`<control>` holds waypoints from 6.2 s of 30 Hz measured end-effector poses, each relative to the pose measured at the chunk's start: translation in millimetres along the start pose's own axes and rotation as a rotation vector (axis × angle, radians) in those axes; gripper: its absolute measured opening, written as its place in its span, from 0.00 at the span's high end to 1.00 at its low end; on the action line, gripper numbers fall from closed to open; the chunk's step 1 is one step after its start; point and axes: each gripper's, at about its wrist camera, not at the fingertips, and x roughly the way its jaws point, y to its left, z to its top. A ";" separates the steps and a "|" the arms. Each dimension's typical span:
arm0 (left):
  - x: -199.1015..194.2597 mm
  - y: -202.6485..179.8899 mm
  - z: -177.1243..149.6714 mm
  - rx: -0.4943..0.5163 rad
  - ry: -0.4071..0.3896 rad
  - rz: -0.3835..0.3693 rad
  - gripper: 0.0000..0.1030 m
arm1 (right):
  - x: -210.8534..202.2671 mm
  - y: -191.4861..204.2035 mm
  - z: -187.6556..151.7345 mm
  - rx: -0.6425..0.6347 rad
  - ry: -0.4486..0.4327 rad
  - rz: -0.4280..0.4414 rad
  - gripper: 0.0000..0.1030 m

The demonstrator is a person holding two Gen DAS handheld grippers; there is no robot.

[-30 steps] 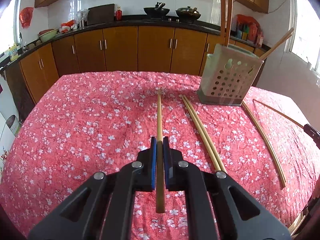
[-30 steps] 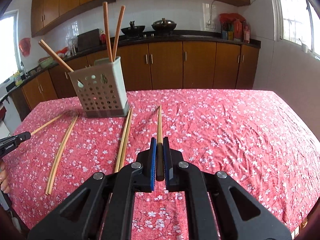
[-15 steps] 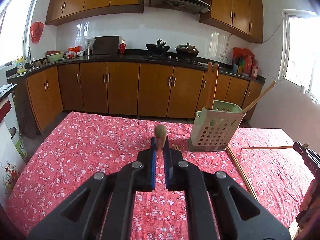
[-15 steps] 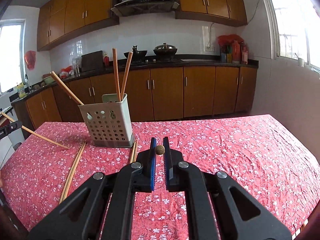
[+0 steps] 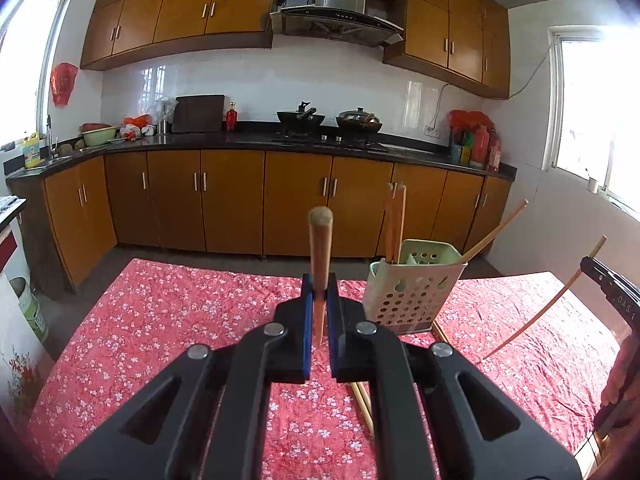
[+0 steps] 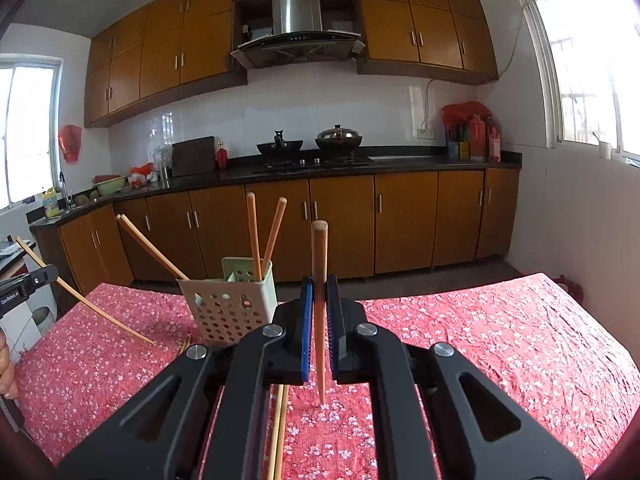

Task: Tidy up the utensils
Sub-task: 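Lift both held chopsticks upright and carry them above the perforated holder, then open both grippers to drop the chopsticks into the holder, then lower both grippers to the table and grasp one chopstick each, then hold the grasped chopsticks closed in both grippers on the table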

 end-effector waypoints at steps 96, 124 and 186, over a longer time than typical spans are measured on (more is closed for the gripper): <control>78.5 -45.7 -140.9 0.041 0.437 -0.120 0.80 | 69.0 12.8 -149.9 -0.041 0.611 -0.005 0.92; 122.3 19.3 -133.6 0.027 0.486 0.032 0.92 | 111.5 -31.8 -133.5 -0.033 0.628 -0.093 0.92; 119.2 20.0 -136.0 0.016 0.478 0.028 0.91 | 107.8 -34.0 -141.2 -0.036 0.569 -0.075 0.92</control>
